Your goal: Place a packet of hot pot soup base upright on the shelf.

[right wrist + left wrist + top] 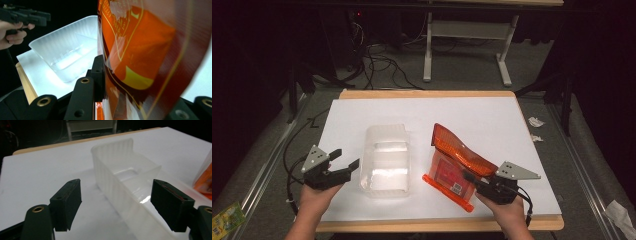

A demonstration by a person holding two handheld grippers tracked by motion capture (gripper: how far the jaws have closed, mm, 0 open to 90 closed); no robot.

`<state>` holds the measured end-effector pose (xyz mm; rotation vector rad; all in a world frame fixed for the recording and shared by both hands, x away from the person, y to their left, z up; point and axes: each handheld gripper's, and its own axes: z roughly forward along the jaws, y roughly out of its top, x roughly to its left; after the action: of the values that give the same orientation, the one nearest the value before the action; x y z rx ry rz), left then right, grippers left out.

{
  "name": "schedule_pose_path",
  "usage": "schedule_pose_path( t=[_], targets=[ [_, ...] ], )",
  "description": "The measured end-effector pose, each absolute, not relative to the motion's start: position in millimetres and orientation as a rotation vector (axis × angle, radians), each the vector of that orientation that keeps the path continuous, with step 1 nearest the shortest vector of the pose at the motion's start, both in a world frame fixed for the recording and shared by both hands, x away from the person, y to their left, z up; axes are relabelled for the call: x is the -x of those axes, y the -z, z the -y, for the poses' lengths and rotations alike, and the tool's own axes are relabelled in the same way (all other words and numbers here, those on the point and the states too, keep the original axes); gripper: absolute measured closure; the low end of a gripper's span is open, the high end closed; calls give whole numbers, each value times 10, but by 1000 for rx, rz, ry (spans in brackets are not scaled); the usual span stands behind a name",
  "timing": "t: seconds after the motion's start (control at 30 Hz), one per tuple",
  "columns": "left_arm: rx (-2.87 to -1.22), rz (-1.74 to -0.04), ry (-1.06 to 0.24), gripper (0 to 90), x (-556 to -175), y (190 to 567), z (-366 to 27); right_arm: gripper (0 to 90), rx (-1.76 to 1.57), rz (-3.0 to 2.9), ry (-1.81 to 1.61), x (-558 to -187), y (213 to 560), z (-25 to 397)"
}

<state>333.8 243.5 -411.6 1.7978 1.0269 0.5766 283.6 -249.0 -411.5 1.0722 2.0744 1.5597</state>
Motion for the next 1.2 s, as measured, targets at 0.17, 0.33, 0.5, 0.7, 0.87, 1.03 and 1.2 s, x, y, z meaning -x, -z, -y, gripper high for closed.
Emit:
schedule_pose_path(
  t=[0.17, 0.33, 0.5, 0.7, 0.87, 1.03, 1.2],
  targets=[
    [-1719, -1070, -558, 249, -3269, 4211, -2627, 705, -1087, -2071, -1560, -2843, 4112, 2489],
    [-1743, -1083, -567, 246, -3269, 4269, -2690, 715, -1078, -2083, -1551, -2843, 4089, 2469],
    [-1795, -1087, -558, 246, -3310, 4344, -2661, 722, -1066, -2078, -1540, -2824, 4074, 2439],
    [-1793, -1082, -526, 245, -3304, 4371, -2649, 725, -1069, -2060, -1541, -2803, 4022, 2392],
    [-1776, -1073, -531, 240, -3308, 4365, -2673, 726, -1059, -2031, -1558, -2754, 3940, 2409],
    [-1768, -1059, -531, 232, -3305, 4351, -2687, 726, -1055, -1991, -1561, -2741, 3887, 2437],
    [-1765, -1049, -533, 231, -3309, 4348, -2696, 726, -1058, -1959, -1575, -2745, 3843, 2460]
  ],
)
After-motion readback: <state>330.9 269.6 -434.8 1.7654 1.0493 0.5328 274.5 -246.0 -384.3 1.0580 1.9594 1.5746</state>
